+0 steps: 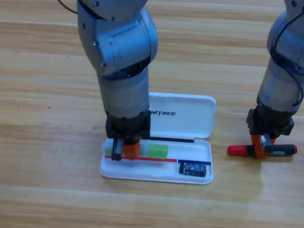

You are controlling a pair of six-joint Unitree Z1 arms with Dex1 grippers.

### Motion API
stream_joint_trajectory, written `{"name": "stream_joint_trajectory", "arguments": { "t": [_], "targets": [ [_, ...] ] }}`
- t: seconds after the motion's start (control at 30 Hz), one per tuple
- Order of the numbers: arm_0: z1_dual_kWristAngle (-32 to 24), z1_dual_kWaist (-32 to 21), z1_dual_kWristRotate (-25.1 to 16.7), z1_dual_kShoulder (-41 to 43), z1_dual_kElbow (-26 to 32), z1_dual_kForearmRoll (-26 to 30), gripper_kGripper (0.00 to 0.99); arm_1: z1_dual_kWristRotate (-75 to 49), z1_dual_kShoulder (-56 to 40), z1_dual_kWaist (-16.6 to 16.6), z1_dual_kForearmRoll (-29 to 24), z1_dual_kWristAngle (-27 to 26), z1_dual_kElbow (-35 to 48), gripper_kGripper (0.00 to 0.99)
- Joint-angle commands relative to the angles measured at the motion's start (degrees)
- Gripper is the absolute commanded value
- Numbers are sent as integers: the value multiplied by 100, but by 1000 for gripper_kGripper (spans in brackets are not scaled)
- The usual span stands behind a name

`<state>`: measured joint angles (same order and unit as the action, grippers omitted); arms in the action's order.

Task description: Clean up eraser and pencils

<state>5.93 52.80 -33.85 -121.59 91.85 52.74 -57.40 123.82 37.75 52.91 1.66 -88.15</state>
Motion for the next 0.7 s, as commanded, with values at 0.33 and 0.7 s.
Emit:
{"name": "stream_joint_trajectory", "arguments": {
  "t": [0.33,0.7],
  "targets": [
    [-92,169,71,-286,26,-10,0,19,-789,-128,325,159,175,0],
    [-92,178,89,-295,26,-1,0,54,-807,-84,334,168,175,0]
  ]
}}
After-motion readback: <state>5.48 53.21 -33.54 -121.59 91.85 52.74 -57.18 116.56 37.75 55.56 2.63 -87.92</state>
